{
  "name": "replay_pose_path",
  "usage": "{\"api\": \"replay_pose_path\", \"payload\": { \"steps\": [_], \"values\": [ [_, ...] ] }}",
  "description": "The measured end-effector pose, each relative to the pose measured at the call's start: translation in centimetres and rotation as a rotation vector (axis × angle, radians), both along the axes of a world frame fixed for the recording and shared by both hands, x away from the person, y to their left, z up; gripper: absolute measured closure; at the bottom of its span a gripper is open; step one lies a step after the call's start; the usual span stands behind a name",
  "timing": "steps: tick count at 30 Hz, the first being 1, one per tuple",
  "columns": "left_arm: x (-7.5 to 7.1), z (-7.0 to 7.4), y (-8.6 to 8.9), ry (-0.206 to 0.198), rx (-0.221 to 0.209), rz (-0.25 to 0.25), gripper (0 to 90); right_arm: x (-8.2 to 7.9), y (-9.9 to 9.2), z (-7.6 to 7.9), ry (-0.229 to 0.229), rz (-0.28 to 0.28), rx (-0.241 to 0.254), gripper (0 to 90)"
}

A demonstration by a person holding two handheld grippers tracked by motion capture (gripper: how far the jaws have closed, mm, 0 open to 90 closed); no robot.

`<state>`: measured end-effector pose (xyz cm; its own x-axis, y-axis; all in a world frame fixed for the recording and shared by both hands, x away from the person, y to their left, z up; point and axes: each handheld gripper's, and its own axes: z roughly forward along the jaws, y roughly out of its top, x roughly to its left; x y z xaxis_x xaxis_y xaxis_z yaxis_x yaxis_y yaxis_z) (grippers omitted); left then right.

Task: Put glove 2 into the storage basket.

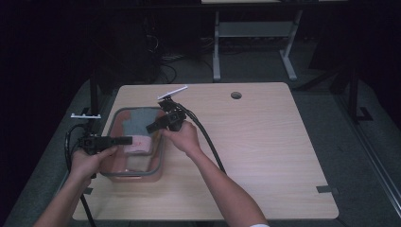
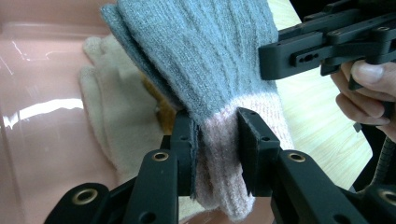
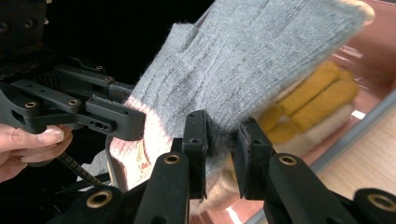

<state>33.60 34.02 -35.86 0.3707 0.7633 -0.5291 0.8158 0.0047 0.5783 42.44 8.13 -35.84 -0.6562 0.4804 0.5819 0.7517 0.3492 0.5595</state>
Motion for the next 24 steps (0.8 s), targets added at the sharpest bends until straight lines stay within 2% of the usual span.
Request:
{"api": "replay_pose_path", "payload": {
  "steps": [2, 3, 5, 8, 12, 19, 24],
  "values": [
    [0.0, -0.3, 0.1, 0.006, 0.022, 0.009, 69.9, 0.0, -0.3, 0.0, -0.014, -0.013, -0.013, 76.6],
    [0.0, -0.5, 0.2, 0.014, 0.017, 0.017, 70.0, 0.1, -0.5, 0.0, -0.017, -0.028, -0.012, 76.6],
    [0.1, -1.2, 0.3, 0.031, 0.056, 0.022, 70.1, 0.2, -1.0, -0.1, -0.014, -0.037, -0.007, 76.6],
    [0.2, -2.4, 0.5, 0.068, 0.046, 0.022, 70.1, 0.2, -1.6, 0.1, -0.018, -0.04, -0.011, 76.5],
    [0.3, -3.3, 0.3, 0.09, 0.081, -0.001, 70.0, 0.0, -2.0, 0.3, -0.022, -0.045, -0.01, 76.2],
    [0.7, -3.6, 0.3, 0.127, 0.136, -0.022, 67.2, -0.3, -2.6, 0.4, -0.035, -0.05, -0.01, 75.6],
    [0.9, -3.5, 0.4, 0.119, 0.162, -0.021, 58.5, -0.5, -3.1, 0.4, -0.033, -0.063, -0.006, 74.9]
  ]
}}
